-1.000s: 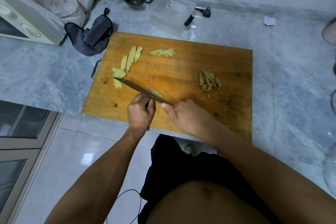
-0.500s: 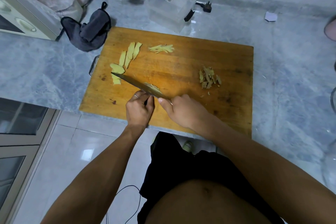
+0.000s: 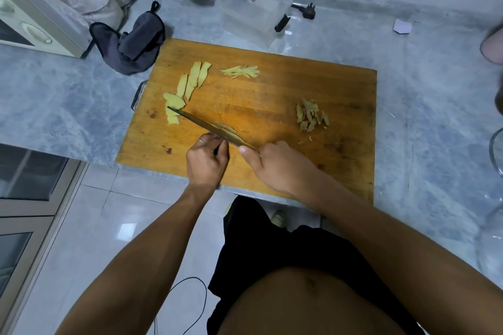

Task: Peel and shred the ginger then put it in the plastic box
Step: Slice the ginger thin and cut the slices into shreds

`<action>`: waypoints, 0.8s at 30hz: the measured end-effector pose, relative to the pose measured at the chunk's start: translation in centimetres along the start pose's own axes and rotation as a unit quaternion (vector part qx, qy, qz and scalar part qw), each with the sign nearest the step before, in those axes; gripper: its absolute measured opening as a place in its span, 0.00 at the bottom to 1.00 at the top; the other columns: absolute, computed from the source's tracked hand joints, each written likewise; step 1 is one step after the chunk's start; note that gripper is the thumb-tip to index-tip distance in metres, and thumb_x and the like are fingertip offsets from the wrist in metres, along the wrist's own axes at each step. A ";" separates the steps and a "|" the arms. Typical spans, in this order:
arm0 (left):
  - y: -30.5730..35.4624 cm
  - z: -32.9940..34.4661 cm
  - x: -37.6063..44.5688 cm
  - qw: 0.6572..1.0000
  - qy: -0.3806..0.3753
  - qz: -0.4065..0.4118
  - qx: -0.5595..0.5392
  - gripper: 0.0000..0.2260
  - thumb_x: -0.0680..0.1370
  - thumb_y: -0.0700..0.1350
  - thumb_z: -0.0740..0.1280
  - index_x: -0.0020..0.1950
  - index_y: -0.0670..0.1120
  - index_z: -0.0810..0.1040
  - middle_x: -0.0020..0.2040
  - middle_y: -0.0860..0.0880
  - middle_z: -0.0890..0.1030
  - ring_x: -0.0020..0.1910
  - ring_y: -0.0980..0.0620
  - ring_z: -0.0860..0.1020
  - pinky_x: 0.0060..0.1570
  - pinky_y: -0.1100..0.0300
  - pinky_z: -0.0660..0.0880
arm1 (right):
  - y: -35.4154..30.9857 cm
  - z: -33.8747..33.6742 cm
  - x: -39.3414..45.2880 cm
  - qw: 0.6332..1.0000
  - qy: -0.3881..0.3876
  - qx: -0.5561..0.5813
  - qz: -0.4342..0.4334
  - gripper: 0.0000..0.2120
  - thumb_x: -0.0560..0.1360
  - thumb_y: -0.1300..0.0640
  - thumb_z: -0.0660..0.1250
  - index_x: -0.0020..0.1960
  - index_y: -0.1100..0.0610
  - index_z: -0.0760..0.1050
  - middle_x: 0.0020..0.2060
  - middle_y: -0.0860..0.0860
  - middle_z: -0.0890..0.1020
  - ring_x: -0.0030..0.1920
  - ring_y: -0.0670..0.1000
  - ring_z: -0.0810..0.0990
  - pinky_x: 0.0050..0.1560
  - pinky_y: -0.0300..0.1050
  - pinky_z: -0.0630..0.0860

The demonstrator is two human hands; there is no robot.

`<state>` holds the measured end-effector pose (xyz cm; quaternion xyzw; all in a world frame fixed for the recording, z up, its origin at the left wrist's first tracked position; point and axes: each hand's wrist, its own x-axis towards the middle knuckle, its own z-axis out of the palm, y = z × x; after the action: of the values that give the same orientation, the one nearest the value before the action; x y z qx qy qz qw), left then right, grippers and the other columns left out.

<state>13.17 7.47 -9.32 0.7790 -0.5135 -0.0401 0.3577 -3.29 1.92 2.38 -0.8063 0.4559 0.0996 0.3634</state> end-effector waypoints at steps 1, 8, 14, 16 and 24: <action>0.0 0.0 0.0 1.000 0.000 -0.001 0.000 0.04 0.72 0.35 0.69 0.40 0.37 0.83 0.40 0.39 0.83 0.36 0.45 0.77 0.37 0.68 0.61 | -0.1 0.0 0.0 1.000 -0.001 0.002 0.000 0.30 0.83 0.36 0.46 0.41 0.56 0.73 0.47 0.62 0.76 0.52 0.64 0.78 0.47 0.50 0.70; -0.2 0.1 -0.2 1.000 -0.007 -0.001 0.015 0.03 0.71 0.34 0.69 0.39 0.37 0.82 0.40 0.39 0.82 0.34 0.43 0.76 0.33 0.63 0.60 | -0.8 0.6 0.4 1.000 0.011 -0.008 -0.009 0.29 0.84 0.38 0.48 0.58 0.56 0.79 0.52 0.64 0.79 0.54 0.66 0.78 0.47 0.52 0.72; -0.3 0.0 0.0 1.000 -0.008 -0.002 -0.001 0.08 0.74 0.40 0.66 0.41 0.38 0.83 0.41 0.39 0.82 0.38 0.48 0.75 0.36 0.66 0.61 | -0.1 0.1 0.4 1.000 0.009 -0.006 -0.010 0.29 0.83 0.37 0.47 0.46 0.57 0.77 0.50 0.64 0.79 0.52 0.65 0.78 0.47 0.51 0.72; -0.3 0.0 0.1 1.000 -0.007 -0.003 -0.003 0.07 0.73 0.38 0.66 0.41 0.37 0.83 0.41 0.39 0.82 0.38 0.48 0.76 0.36 0.65 0.63 | 0.2 0.0 0.2 1.000 0.006 -0.010 -0.010 0.29 0.82 0.36 0.47 0.41 0.58 0.71 0.47 0.63 0.78 0.51 0.64 0.78 0.45 0.49 0.70; -0.2 0.0 0.1 1.000 -0.006 0.006 -0.005 0.13 0.75 0.43 0.63 0.41 0.37 0.84 0.40 0.39 0.83 0.37 0.43 0.79 0.38 0.69 0.61 | 0.1 -0.3 0.8 1.000 -0.014 0.000 -0.004 0.30 0.82 0.35 0.46 0.32 0.54 0.64 0.33 0.55 0.68 0.44 0.61 0.75 0.41 0.48 0.67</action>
<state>13.39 7.41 -9.45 0.7738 -0.5203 -0.0453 0.3584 -2.97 1.17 2.18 -0.8069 0.4476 0.1094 0.3697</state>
